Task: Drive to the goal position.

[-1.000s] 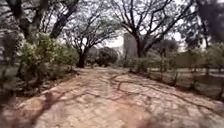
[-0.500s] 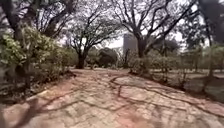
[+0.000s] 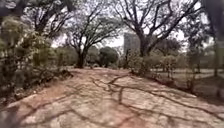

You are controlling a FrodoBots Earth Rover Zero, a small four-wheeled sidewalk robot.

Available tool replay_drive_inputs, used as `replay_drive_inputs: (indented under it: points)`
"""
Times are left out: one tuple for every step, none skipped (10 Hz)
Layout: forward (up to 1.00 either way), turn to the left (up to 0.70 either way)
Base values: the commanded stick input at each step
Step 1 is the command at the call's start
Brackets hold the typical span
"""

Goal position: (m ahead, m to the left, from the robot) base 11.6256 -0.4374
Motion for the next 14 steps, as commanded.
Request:
replay_drive_inputs:
  points:
    - [0.7,0.0]
    - [0.7,0.0]
    - [0.7,0.0]
    - [0.7,0.0]
    - [0.7,0.0]
    - [0.7,0.0]
    - [0.7,0.0]
    - [0.7,0.0]
    - [0.7,0.0]
    - [0.7,0.0]
    - [0.7,0.0]
    - [0.7,0.0]
    - [0.7,0.0]
    - [0.7,0.0]
